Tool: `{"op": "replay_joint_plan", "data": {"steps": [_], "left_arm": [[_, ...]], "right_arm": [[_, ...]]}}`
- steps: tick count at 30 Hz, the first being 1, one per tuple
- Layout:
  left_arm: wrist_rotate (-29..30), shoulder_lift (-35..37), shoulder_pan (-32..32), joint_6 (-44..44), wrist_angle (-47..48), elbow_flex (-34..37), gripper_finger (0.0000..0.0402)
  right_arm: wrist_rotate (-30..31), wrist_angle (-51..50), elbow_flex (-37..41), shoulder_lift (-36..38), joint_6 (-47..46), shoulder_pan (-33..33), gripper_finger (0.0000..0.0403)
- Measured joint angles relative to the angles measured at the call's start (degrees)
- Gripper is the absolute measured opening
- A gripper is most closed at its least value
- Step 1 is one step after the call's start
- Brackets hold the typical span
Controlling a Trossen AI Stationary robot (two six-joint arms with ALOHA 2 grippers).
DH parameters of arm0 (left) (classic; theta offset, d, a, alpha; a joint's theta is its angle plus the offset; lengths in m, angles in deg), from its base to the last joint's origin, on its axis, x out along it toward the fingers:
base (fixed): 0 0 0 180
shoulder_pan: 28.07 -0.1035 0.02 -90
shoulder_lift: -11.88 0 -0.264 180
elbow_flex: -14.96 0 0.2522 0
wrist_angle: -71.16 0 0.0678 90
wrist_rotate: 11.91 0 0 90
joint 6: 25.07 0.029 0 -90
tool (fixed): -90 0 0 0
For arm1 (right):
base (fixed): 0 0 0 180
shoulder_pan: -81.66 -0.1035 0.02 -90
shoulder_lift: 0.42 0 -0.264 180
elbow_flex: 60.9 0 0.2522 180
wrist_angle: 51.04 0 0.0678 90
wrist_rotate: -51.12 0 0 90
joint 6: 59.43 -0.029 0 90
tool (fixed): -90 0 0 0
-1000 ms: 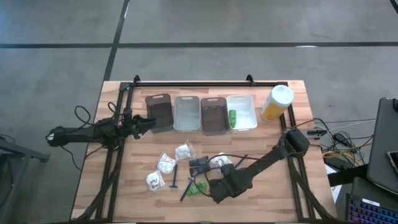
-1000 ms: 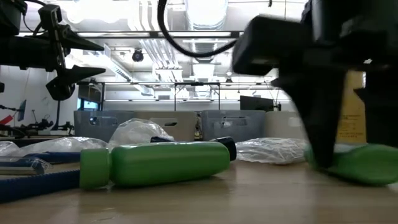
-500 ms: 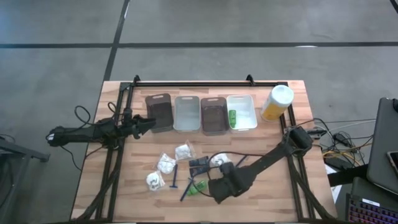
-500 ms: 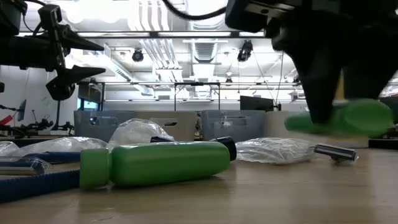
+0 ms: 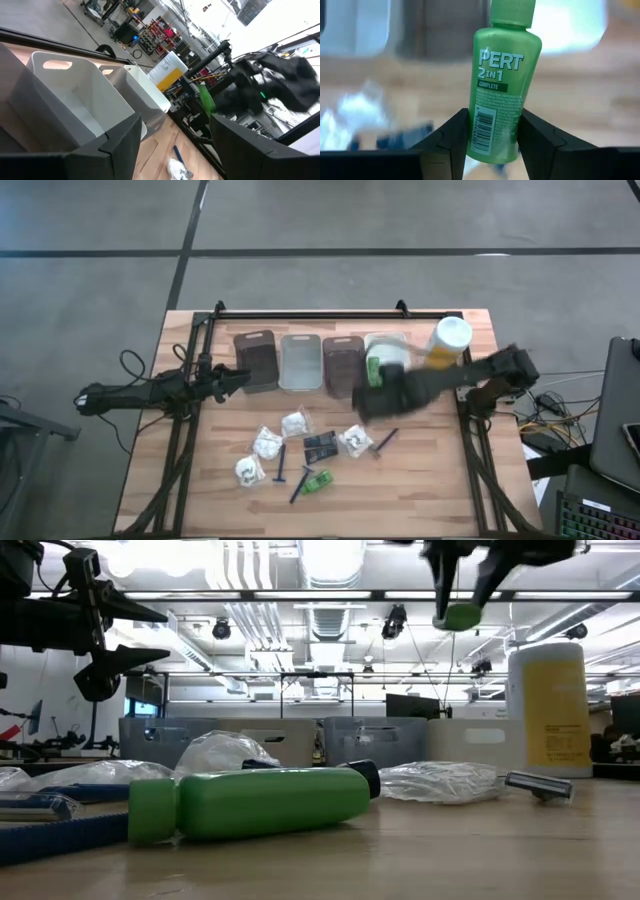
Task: Pick & Place Travel size toiletries
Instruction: Put the green shampoo into the white bin, then put the white cotton pack into the left black bin
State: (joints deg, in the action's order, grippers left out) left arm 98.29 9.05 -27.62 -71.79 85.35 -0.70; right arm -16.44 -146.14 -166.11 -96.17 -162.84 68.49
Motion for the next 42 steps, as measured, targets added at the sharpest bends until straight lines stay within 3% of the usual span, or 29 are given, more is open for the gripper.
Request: {"op": "replay_joint_plan", "data": {"steps": [3, 9, 16, 29, 34, 42], "left_arm": [[0.00, 0.00, 0.00, 0.01, 0.01, 0.00, 0.0239], [0.01, 0.00, 0.00, 0.01, 0.02, 0.00, 0.0239], [0.02, 0.00, 0.02, 0.00, 0.02, 0.00, 0.0239], [0.04, 0.00, 0.02, 0.00, 0.02, 0.00, 0.0239], [0.04, 0.00, 0.02, 0.00, 0.02, 0.00, 0.0239], [0.04, 0.00, 0.02, 0.00, 0.02, 0.00, 0.0239]], "right_arm": [[-0.61, -0.25, 1.18, 2.04, 10.57, 8.64, 0.0141], [-8.44, 3.88, 7.60, 1.82, 30.62, 23.95, 0.0146], [-11.87, 15.76, 18.04, 1.78, 37.99, 30.45, 0.0164], [-13.92, 24.12, 26.05, 1.89, 40.85, 29.94, 0.0250], [-13.40, 23.21, 21.82, 2.77, 41.15, 25.97, 0.0282], [-8.42, 23.72, 13.06, 2.63, 33.40, 16.56, 0.0311]]}}
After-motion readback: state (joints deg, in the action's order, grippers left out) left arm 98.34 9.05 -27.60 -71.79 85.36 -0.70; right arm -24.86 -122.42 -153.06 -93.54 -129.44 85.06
